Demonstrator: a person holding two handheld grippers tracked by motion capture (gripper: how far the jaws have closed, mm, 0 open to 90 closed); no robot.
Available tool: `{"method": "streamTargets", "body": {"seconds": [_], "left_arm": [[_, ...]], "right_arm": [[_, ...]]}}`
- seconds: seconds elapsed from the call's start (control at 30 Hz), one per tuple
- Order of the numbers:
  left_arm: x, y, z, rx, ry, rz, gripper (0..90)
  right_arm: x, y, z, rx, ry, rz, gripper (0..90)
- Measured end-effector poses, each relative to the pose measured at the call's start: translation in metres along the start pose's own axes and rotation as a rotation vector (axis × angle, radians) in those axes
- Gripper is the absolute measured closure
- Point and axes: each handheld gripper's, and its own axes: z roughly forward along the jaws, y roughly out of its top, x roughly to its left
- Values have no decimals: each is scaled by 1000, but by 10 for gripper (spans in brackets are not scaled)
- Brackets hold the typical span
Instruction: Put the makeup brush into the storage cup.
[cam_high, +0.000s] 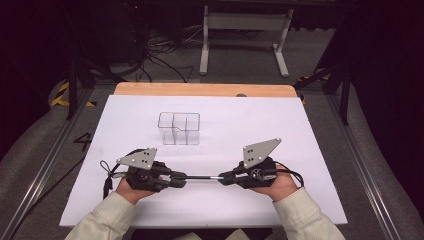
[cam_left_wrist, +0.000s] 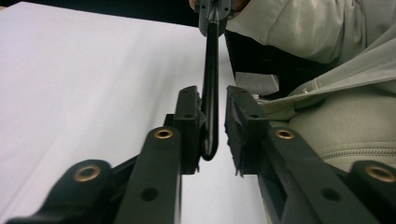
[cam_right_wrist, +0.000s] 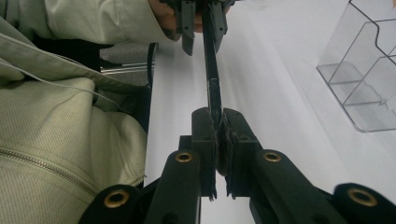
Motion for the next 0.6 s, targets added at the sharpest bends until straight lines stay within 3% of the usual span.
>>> {"method": "streamTargets", "body": {"seconds": [0.13,0.3,0.6], "left_arm": [[-1,1,3,24,14,7,638],[-3,5,7,62,37,20,597],[-3,11,12,145,63,16,619]], "right_arm": [[0,3,1,31,3,-3,849],[0,10,7,108,11,-11,849],[-2,19,17,182,11,-22,848]]}}
